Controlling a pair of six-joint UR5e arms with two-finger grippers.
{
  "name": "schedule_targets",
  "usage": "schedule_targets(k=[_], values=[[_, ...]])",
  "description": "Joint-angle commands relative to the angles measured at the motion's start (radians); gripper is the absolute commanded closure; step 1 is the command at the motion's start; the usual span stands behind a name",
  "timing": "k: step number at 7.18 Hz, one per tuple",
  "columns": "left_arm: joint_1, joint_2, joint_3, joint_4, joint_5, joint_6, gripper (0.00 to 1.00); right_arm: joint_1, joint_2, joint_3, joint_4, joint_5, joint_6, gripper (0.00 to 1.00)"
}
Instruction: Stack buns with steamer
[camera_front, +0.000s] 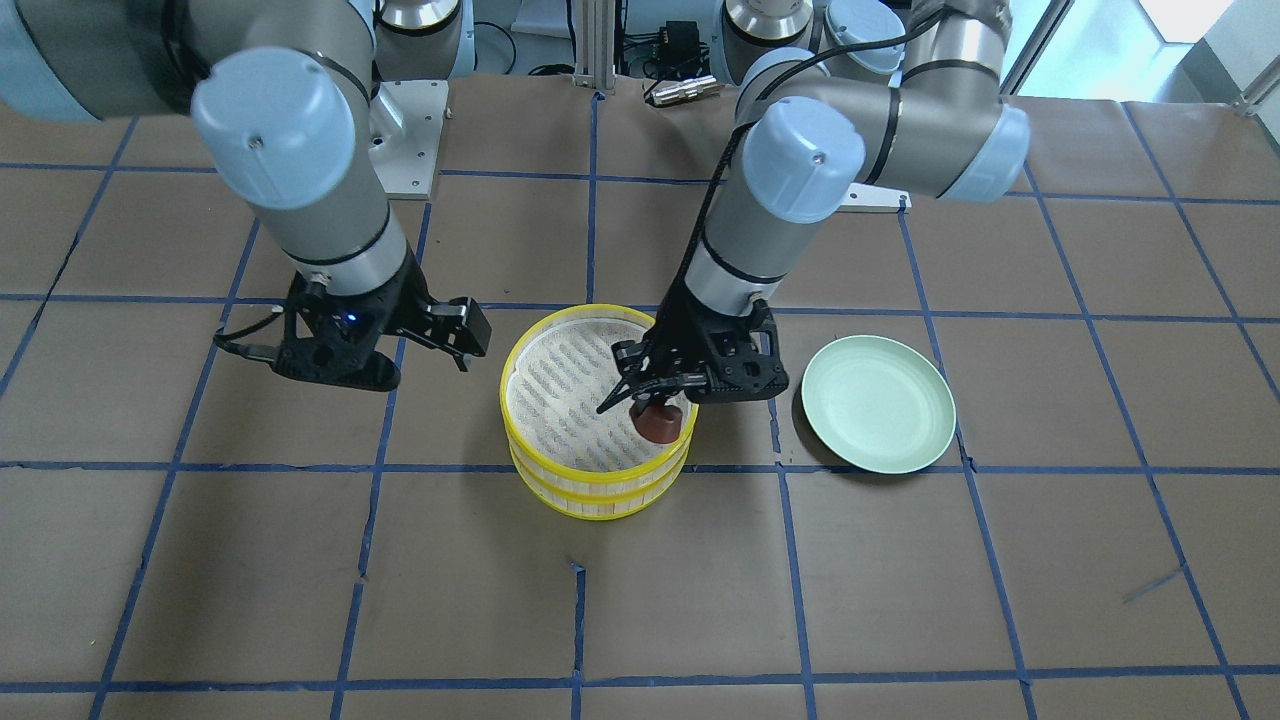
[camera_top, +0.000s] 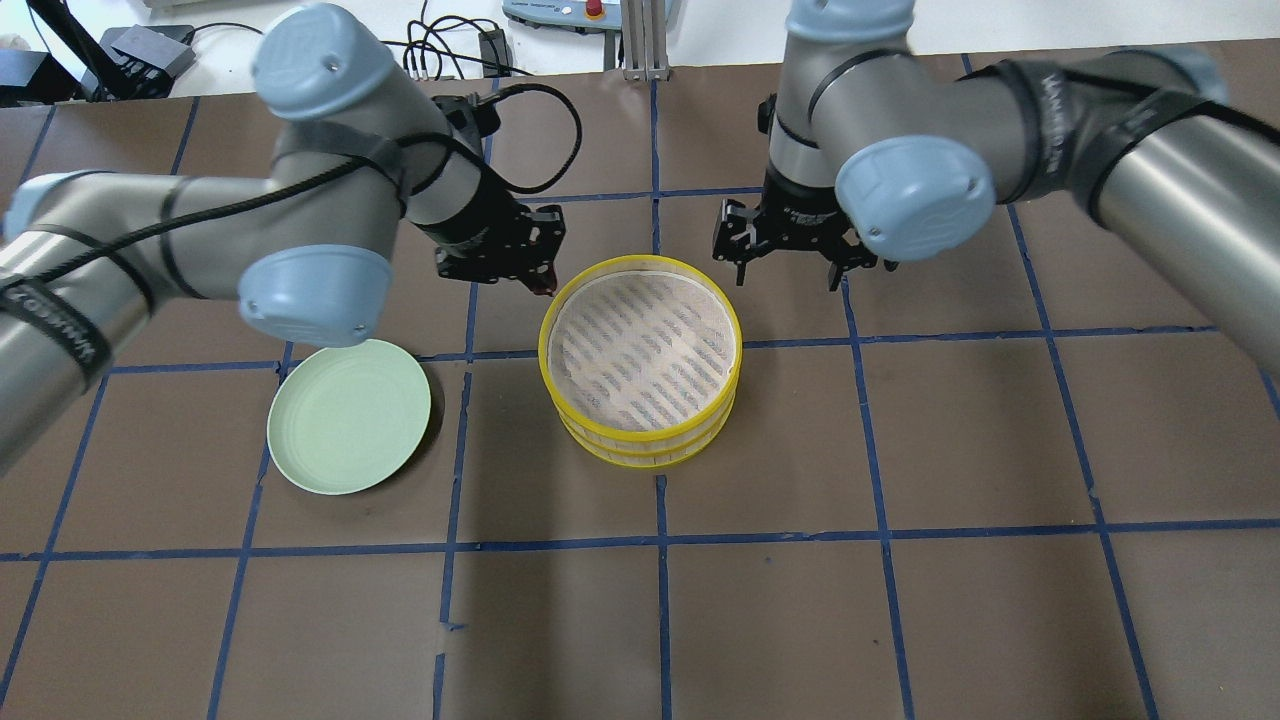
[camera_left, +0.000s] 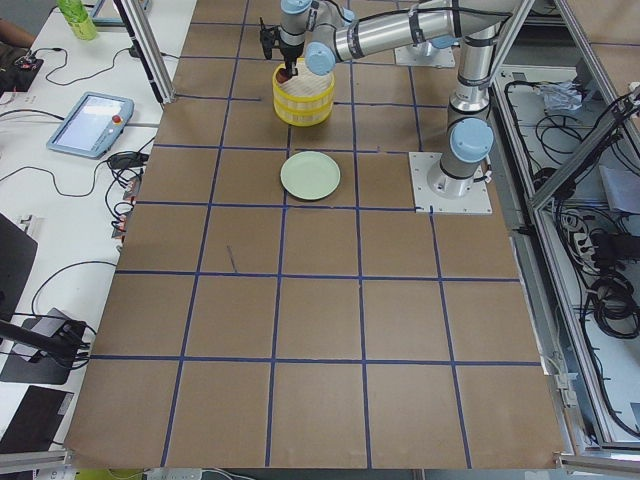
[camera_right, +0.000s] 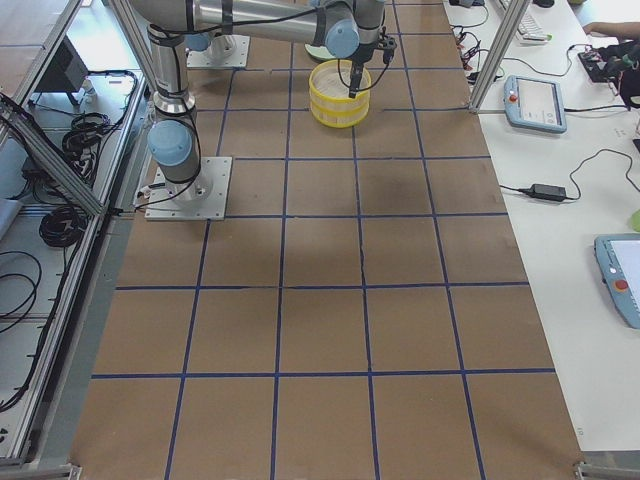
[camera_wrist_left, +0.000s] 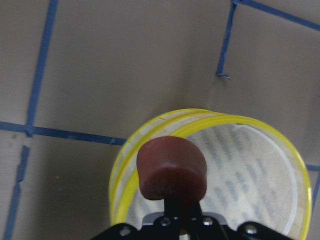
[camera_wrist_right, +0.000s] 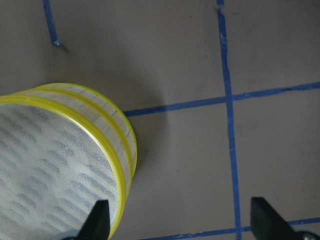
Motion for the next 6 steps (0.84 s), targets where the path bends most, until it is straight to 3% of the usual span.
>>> schedule_targets(k=[1,3,4,6], values=[[-0.043,-0.032,0.001,0.059,0.007,-0.091,0.00,-0.089,-0.109,-0.093,0.220,-0.009,-0.028,0.01],[-0.043,-0.024,0.002,0.059,0.012,-0.084,0.00,-0.099,-0.152,-0.090,0.213,-0.040,-0.069,0.00],[-0.043,-0.011,0.002,0.058,0.070,-0.053,0.00,-0.105,-0.159,-0.096,0.213,-0.091,-0.089,0.00],[-0.017,0.044,0.028,-0.003,0.299,0.385,0.00,-0.088,-0.168,-0.090,0.193,-0.078,-0.195,0.00]])
